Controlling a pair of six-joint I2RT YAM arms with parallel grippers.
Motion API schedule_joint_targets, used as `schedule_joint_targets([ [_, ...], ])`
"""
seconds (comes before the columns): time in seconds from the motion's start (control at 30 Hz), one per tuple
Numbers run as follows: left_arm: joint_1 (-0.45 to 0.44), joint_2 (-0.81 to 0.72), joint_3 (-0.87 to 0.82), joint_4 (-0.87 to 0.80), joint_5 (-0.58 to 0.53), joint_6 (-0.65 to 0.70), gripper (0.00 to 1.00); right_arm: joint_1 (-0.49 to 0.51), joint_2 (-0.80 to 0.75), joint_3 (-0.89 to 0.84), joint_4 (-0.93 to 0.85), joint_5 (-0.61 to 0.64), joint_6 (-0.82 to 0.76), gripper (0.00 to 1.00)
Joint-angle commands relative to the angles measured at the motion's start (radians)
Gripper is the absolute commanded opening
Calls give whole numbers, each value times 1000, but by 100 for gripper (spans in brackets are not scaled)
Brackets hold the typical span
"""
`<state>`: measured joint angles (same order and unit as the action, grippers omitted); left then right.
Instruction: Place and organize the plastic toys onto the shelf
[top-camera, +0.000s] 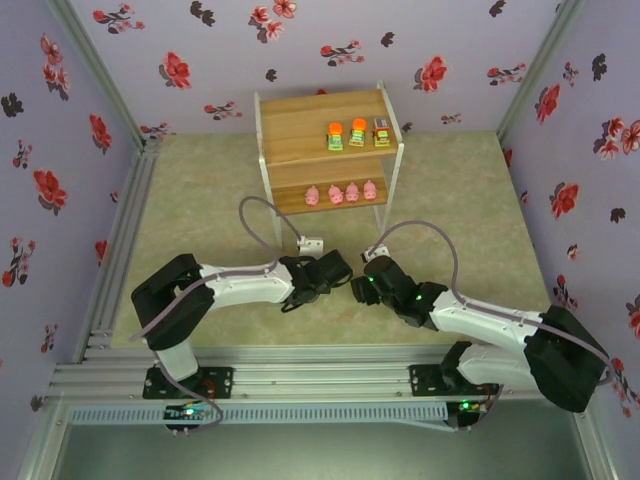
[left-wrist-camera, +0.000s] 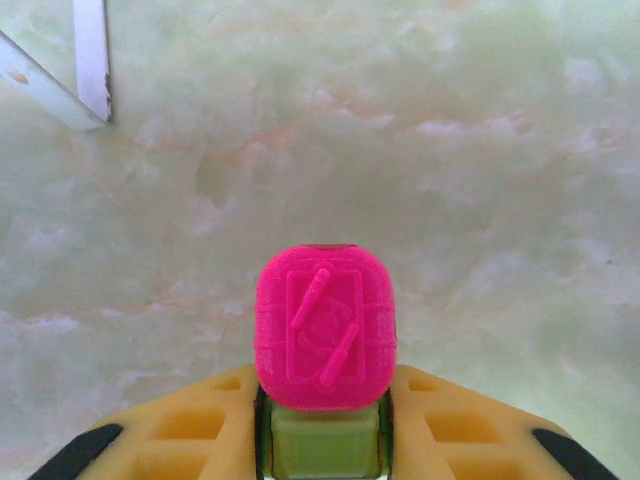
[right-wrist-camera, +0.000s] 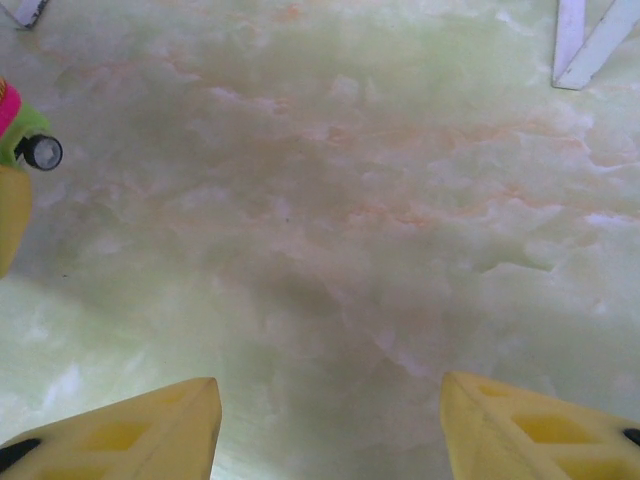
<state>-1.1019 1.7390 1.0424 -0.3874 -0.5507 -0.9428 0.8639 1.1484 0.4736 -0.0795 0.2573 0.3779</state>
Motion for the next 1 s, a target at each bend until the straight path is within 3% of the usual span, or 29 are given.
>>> schedule_joint_targets([
  [0.0, -9, -44, 27, -54, -51, 10, 28, -5, -11, 14, 19, -22, 4, 61],
  [0.6, -34, -148, 99, -152, -120, 39, 28, -5, -148, -42, 52, -29, -1, 63],
  [0.97, -47, -180, 182, -199, -158, 76, 28, -5, -152, -43, 49, -26, 1, 65],
])
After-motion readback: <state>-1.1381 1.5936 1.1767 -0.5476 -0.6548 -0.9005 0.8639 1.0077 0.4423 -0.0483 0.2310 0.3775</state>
